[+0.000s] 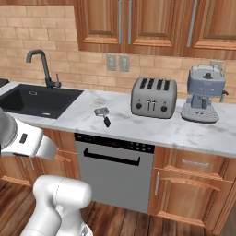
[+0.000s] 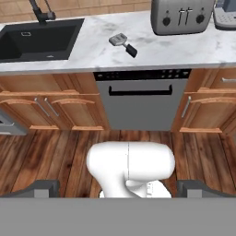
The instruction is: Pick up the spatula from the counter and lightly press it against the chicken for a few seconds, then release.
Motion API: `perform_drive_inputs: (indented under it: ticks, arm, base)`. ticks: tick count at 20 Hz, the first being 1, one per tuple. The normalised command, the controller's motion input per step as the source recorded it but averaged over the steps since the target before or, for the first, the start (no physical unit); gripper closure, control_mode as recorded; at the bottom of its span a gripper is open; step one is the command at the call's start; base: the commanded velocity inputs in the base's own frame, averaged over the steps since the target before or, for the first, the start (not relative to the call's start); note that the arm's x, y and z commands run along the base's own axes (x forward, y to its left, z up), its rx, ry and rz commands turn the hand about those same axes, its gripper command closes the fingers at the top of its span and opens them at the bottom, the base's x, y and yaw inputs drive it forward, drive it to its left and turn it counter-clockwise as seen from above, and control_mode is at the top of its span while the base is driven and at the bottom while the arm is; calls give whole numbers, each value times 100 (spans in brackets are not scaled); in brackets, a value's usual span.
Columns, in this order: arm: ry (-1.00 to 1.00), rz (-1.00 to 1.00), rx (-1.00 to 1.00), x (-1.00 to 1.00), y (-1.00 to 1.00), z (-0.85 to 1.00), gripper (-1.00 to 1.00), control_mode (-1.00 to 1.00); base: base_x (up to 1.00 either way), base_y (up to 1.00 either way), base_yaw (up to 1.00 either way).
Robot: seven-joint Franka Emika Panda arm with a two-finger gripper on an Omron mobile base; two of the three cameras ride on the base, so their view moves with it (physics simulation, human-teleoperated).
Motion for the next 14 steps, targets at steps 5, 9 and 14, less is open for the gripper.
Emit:
perform_drive_inputs:
  ticks: [5,9,14]
  arm:
    - [0,0,0,0,0,0,-100,100]
    - [0,0,0,0,0,0,-100,100]
    - [0,0,0,0,0,0,-100,100]
  base:
    - [26,-8,1]
    - [25,-6,1]
    - [28,-3,0]
